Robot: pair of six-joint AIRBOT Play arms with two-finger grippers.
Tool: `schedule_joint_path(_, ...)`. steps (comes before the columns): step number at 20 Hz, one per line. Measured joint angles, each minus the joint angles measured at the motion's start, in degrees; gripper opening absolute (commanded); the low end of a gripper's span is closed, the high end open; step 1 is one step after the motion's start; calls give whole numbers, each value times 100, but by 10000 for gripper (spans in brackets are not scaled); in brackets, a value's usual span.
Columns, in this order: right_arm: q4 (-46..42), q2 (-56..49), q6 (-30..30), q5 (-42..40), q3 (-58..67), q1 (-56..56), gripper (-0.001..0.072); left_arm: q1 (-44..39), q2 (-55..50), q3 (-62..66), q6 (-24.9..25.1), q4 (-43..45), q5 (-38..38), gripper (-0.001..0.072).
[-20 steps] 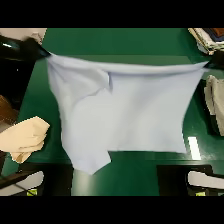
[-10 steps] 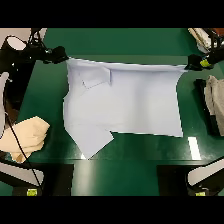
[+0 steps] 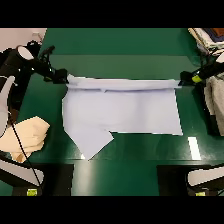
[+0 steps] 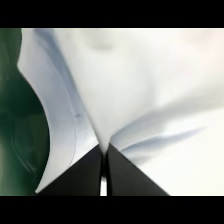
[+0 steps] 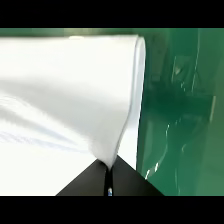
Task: Fold the shirts.
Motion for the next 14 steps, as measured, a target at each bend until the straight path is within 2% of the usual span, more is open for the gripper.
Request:
schedule_joint_path(1, -9, 48, 0, -101, -195, 17, 129, 0, 0, -155, -24, 39, 4, 266)
schedule_joint_path(2, -42, 85, 4, -170, -356, 33, 357, 0, 0, -299, -72, 87, 0, 560)
schedule_joint_path(3, -42, 120, 7, -221, -466, 39, 453, 4, 0, -402, -129, 120, -13, 523)
schedule_joint_path(4, -42, 144, 13, -221, -522, 39, 452, 9, 9, -474, -177, 131, -44, 484)
schedule_joint_path(8, -44, 428, 33, 151, -682, -122, 451, 17, 407, -719, -315, 507, -313, 482)
schedule_joint_path(11, -44, 984, 33, 313, -1134, -350, 448, 15, 1235, -1436, -487, 855, -494, 482)
schedule_joint_path(14, -42, 1596, 35, 249, -1755, -540, 448, -59, 2341, -2741, -787, 992, -553, 483)
